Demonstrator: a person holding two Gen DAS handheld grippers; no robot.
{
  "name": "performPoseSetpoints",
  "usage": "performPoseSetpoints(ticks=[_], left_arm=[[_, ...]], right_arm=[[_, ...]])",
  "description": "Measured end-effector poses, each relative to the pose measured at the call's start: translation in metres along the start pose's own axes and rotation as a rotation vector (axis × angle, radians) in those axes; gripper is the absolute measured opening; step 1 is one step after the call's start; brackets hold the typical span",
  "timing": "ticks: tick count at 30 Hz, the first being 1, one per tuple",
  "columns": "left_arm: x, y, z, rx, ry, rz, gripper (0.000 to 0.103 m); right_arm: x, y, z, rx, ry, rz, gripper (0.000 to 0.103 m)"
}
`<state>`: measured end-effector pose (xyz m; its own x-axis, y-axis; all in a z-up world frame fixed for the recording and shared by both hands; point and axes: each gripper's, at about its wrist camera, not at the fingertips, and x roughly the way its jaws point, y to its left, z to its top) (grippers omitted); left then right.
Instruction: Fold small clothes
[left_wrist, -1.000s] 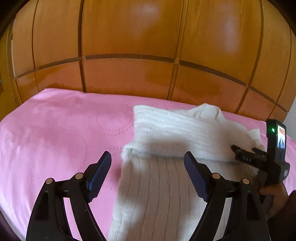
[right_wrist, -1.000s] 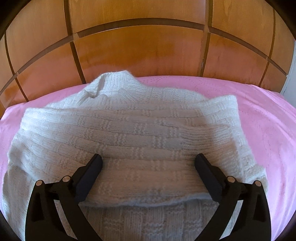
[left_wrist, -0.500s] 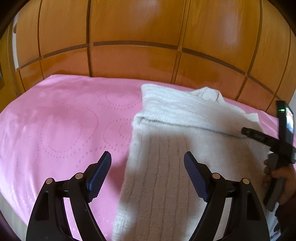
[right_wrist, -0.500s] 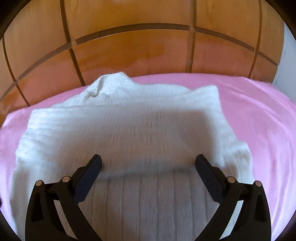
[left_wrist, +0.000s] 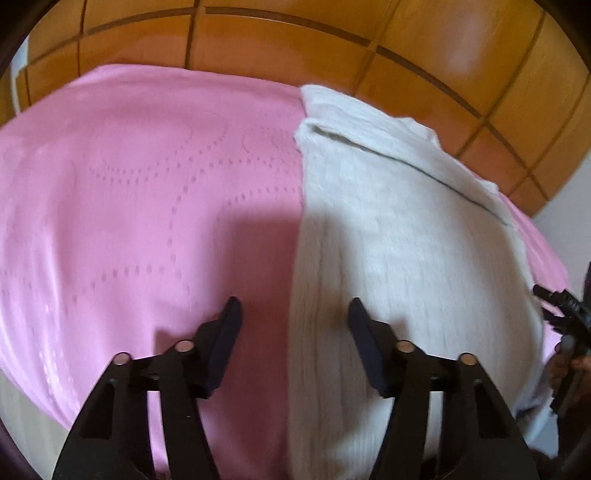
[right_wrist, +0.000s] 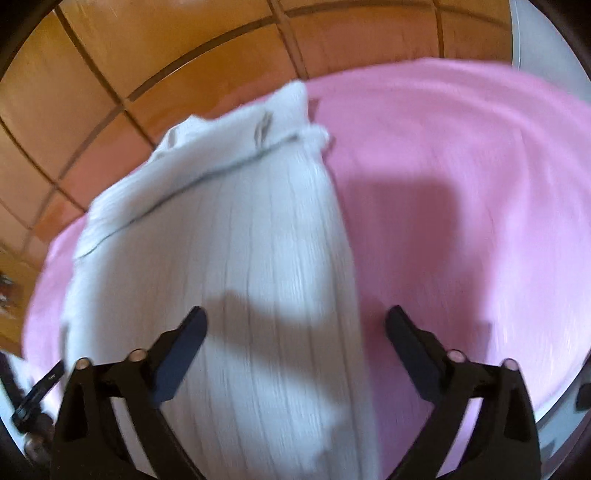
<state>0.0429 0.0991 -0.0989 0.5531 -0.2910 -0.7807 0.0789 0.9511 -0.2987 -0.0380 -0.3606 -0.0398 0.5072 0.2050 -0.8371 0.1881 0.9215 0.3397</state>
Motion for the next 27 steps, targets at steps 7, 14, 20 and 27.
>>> performPoseSetpoints(ticks=[7, 14, 20, 27], left_arm=[[-0.018, -0.007, -0.037, 0.067, 0.109, -0.152, 0.03], [-0.039, -0.018, -0.025, 0.078, 0.072, -0.26, 0.008], [-0.039, -0.019, 0.021, -0.018, 0.001, -0.36, 0.008], [0.004, -0.022, 0.096, -0.103, -0.035, -0.309, 0.007]], right_arm=[[-0.021, 0.006, -0.058, -0.061, 0.127, 0.085, 0.051], [-0.034, 0.024, -0.052, -0.069, 0.153, 0.195, 0.012], [-0.042, 0.035, -0.007, 0.011, 0.012, 0.291, 0.012], [-0.014, 0.017, 0.047, 0.129, -0.039, 0.25, 0.012]])
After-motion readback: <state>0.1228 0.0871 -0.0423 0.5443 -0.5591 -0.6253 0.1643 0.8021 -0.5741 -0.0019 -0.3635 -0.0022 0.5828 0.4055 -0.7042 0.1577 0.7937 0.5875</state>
